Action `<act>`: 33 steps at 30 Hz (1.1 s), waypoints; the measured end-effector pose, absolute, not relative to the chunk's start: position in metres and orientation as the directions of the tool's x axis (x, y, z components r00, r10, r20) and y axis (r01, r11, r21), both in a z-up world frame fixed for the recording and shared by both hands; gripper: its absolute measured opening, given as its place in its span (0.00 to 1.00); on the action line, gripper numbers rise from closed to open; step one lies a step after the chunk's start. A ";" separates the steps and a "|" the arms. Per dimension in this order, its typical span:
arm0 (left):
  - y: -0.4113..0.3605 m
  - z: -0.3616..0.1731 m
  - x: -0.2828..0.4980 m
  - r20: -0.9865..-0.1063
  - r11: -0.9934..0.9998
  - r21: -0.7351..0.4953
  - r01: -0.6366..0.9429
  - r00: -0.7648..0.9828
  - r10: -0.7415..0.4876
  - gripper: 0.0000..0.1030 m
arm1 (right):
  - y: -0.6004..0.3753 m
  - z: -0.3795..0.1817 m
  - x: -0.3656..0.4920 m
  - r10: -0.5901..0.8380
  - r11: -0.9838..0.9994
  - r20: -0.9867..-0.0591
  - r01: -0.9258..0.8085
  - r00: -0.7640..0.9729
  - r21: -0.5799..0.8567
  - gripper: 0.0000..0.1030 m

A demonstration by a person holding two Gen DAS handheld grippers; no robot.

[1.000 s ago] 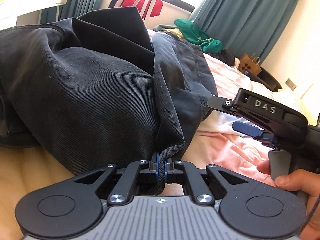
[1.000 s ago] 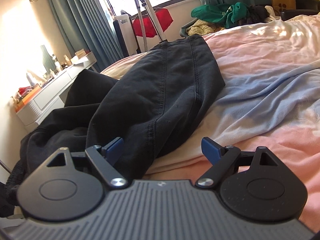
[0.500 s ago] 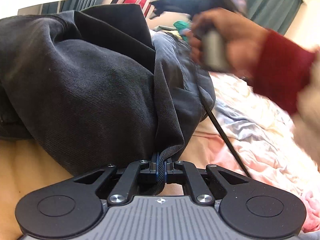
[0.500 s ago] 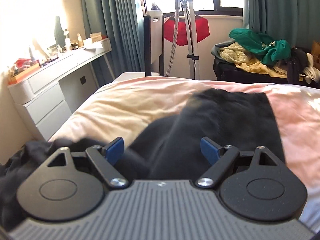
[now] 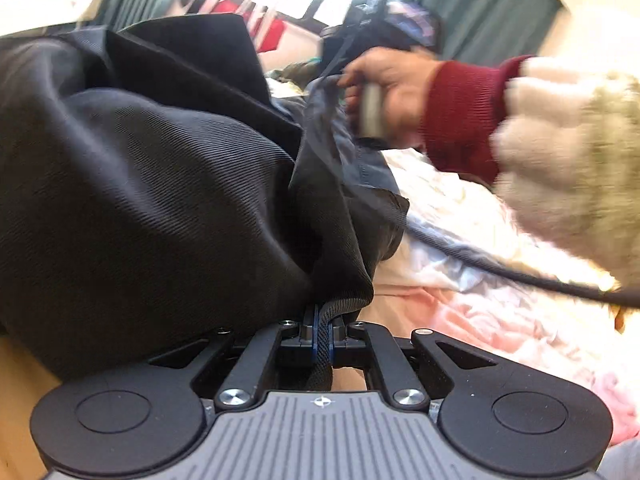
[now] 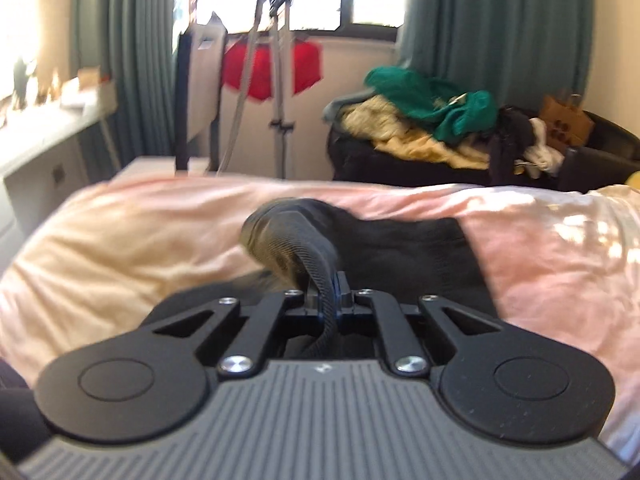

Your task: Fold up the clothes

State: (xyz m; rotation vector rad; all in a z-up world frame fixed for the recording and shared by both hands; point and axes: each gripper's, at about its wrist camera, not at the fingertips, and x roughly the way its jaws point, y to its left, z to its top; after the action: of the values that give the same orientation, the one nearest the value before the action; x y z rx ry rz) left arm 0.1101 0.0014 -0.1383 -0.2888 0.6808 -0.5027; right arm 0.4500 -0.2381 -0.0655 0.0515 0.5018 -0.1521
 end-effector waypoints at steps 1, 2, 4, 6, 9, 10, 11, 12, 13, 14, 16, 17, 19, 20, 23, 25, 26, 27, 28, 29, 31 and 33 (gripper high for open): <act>0.001 -0.137 0.108 -0.521 0.841 -0.407 0.356 0.666 -0.534 0.04 | -0.252 -0.057 0.438 -0.150 0.982 -0.461 0.185 0.875 0.031 0.07; 0.001 -0.135 0.106 -0.513 0.838 -0.403 0.368 0.668 -0.539 0.04 | -0.267 -0.048 0.424 -0.167 0.975 -0.441 0.214 0.882 0.060 0.07; 0.002 -0.129 0.100 -0.495 0.830 -0.402 0.386 0.671 -0.552 0.04 | -0.301 -0.034 0.392 -0.194 0.954 -0.411 0.269 0.890 0.131 0.06; 0.001 -0.122 0.090 -0.467 0.822 -0.387 0.419 0.680 -0.566 0.04 | -0.335 -0.028 0.352 -0.218 0.932 -0.399 0.311 0.891 0.188 0.06; -0.005 -0.117 0.077 -0.449 0.824 -0.315 0.471 0.691 -0.567 0.04 | -0.392 -0.039 0.286 -0.245 0.853 -0.429 0.404 0.870 0.332 0.06; -0.006 -0.116 0.074 -0.453 0.824 -0.301 0.480 0.688 -0.567 0.04 | -0.412 -0.048 0.264 -0.247 0.809 -0.450 0.438 0.858 0.391 0.06; -0.006 -0.114 0.071 -0.454 0.823 -0.295 0.486 0.686 -0.568 0.04 | -0.430 -0.057 0.242 -0.248 0.763 -0.471 0.470 0.847 0.443 0.06; -0.005 -0.113 0.069 -0.453 0.821 -0.291 0.491 0.685 -0.570 0.04 | -0.445 -0.068 0.221 -0.247 0.718 -0.490 0.497 0.836 0.487 0.06; -0.003 -0.111 0.067 -0.453 0.821 -0.291 0.492 0.685 -0.571 0.04 | -0.459 -0.079 0.202 -0.243 0.673 -0.508 0.521 0.826 0.524 0.06; -0.002 -0.109 0.065 -0.455 0.821 -0.295 0.489 0.684 -0.570 0.04 | -0.471 -0.088 0.184 -0.234 0.635 -0.525 0.537 0.818 0.555 0.06; -0.004 -0.105 0.062 -0.461 0.828 -0.302 0.472 0.688 -0.560 0.04 | -0.492 -0.111 0.156 -0.171 0.553 -0.554 0.545 0.815 0.631 0.06; -0.005 -0.103 0.059 -0.462 0.834 -0.301 0.463 0.694 -0.552 0.04 | -0.501 -0.124 0.147 -0.111 0.501 -0.561 0.534 0.820 0.681 0.06; -0.009 -0.097 0.053 -0.463 0.845 -0.295 0.445 0.707 -0.534 0.04 | -0.511 -0.144 0.137 -0.007 0.412 -0.557 0.510 0.830 0.755 0.06; -0.012 -0.094 0.051 -0.463 0.851 -0.291 0.436 0.714 -0.525 0.04 | -0.514 -0.153 0.134 0.040 0.371 -0.549 0.498 0.835 0.784 0.06; -0.015 -0.090 0.042 -0.472 0.874 -0.265 0.408 0.736 -0.486 0.04 | -0.513 -0.164 0.130 0.078 0.271 -0.512 0.476 0.855 0.837 0.09; -0.014 -0.088 0.037 -0.484 0.889 -0.241 0.388 0.746 -0.457 0.05 | -0.511 -0.169 0.130 0.086 0.213 -0.497 0.471 0.864 0.856 0.10; -0.016 -0.088 0.036 -0.491 0.894 -0.236 0.380 0.747 -0.447 0.05 | -0.510 -0.172 0.131 0.094 0.197 -0.497 0.473 0.863 0.859 0.11; -0.019 -0.087 0.037 -0.500 0.899 -0.231 0.372 0.747 -0.438 0.05 | -0.509 -0.173 0.134 0.106 0.197 -0.502 0.477 0.858 0.857 0.16; -0.021 -0.087 0.037 -0.506 0.902 -0.227 0.367 0.747 -0.432 0.05 | -0.508 -0.175 0.138 0.117 0.204 -0.514 0.486 0.850 0.850 0.21; -0.020 -0.087 0.036 -0.511 0.904 -0.222 0.364 0.746 -0.426 0.05 | -0.509 -0.177 0.142 0.125 0.209 -0.527 0.497 0.841 0.842 0.38; -0.011 -0.087 0.034 -0.518 0.907 -0.216 0.363 0.745 -0.421 0.05 | -0.512 -0.181 0.143 0.150 0.192 -0.529 0.500 0.836 0.845 0.65; -0.009 -0.090 0.038 -0.525 0.908 -0.216 0.359 0.741 -0.418 0.05 | -0.511 -0.182 0.146 0.164 0.189 -0.501 0.471 0.850 0.862 0.73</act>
State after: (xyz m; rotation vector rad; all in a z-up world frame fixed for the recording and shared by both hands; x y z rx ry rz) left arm 0.0379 -0.0091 -0.0895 -0.1032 0.6004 -0.4270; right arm 0.1461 -0.5111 -0.1815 1.3837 0.5570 -0.2320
